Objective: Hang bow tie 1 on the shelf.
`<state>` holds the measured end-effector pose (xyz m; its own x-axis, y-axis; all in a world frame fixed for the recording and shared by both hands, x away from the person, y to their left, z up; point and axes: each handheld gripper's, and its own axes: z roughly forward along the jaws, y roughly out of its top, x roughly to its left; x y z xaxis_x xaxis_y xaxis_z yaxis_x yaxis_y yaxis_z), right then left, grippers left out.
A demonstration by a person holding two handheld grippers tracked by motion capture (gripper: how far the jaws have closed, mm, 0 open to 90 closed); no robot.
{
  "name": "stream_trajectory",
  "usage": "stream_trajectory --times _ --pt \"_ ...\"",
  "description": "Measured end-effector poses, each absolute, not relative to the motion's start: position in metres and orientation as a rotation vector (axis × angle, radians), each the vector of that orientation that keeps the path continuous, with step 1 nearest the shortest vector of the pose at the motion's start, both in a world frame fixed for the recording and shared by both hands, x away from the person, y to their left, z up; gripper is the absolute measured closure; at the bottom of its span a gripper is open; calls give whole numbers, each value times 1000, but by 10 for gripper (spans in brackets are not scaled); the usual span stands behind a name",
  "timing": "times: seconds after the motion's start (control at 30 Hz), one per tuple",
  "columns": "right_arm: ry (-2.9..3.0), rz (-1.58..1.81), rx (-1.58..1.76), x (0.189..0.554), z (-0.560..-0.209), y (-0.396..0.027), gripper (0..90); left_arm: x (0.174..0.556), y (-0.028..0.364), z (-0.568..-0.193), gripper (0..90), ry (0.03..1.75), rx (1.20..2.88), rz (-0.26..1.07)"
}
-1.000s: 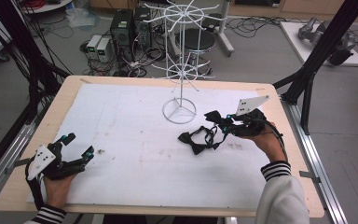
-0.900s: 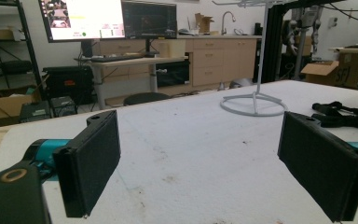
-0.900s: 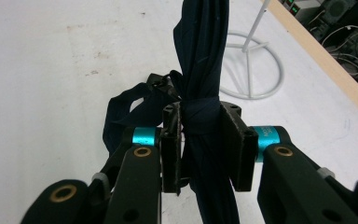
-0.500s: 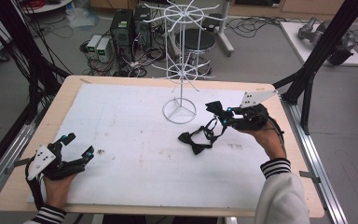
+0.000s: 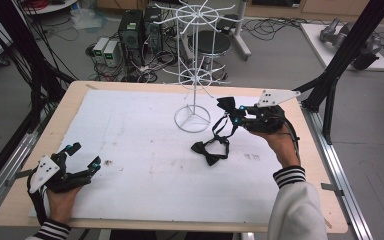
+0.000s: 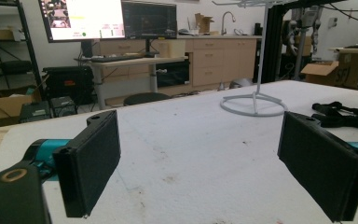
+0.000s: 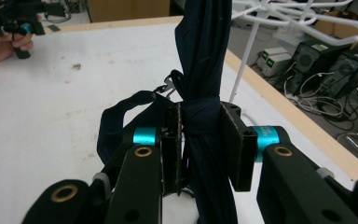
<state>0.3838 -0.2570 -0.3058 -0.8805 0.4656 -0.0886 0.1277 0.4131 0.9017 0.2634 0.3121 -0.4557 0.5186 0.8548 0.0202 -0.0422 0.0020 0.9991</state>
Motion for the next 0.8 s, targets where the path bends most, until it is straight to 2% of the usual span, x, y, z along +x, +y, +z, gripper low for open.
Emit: stream_trajectory --times 0.8 --pt "2217 1469 535 391 -272 -237 716 263 312 -456 135 767 1395 824"
